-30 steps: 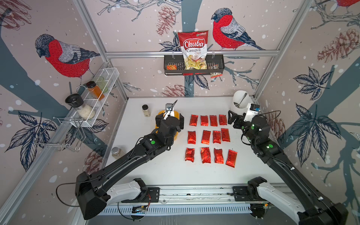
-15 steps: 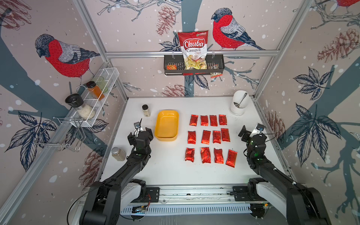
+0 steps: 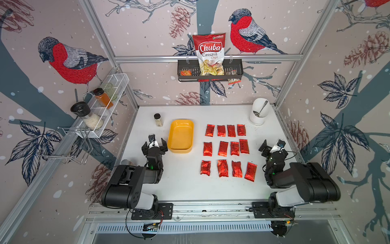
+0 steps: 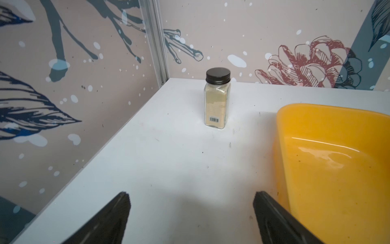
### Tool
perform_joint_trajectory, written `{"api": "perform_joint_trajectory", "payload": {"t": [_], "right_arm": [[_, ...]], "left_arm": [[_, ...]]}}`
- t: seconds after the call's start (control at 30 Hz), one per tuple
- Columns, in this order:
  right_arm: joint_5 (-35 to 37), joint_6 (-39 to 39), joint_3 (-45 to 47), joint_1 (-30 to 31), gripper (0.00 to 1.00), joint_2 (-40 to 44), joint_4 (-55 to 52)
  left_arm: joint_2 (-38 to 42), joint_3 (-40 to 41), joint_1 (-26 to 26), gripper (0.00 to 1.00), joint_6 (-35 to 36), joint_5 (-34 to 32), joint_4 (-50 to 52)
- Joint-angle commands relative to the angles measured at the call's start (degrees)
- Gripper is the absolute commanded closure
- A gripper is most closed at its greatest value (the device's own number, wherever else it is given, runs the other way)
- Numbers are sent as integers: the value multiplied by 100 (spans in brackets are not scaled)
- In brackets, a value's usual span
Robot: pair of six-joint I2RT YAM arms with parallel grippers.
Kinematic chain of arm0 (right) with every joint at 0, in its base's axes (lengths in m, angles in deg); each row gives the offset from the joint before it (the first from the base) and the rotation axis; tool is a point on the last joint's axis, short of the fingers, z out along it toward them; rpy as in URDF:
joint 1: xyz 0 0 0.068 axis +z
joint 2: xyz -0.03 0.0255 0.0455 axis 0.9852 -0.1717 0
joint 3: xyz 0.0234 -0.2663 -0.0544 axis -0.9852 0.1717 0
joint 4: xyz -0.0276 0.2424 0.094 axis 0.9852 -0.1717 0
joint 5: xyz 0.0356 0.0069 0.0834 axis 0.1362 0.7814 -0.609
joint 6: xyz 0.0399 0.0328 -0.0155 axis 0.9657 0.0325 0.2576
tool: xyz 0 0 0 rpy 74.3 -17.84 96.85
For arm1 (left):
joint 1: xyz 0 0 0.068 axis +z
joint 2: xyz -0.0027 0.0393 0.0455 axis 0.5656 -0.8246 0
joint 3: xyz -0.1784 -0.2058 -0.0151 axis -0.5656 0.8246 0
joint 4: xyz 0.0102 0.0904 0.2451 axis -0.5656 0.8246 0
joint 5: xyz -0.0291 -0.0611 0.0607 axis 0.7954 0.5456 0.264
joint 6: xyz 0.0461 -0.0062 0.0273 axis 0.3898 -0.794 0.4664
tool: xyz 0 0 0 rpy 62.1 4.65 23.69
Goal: Take the tea bags out of the storage box
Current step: Reset both arms
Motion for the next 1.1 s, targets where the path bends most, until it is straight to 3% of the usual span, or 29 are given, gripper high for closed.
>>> {"api": "perform_joint_trajectory", "payload": {"t": [0.0,0.03,0.17,0.23,1.07], "right_arm": [[-150,-82,-307,67,0,170,255],[-221,-20,-499,36,0,218,-257],[-81,-40,-742,32,0,-30,-327],[-111,31,-848,16,0,73,-742],[-249,-15,-820,-21,0,73,-677]], "left_arm": [[-282,-50,31,4,59,39,-1151],[-155,-276,31,4,6,49,-470],[-140,-382,179,4,-138,212,-210],[-209,-370,197,3,-122,221,-352],[-170,-384,224,2,-140,277,-250]]}}
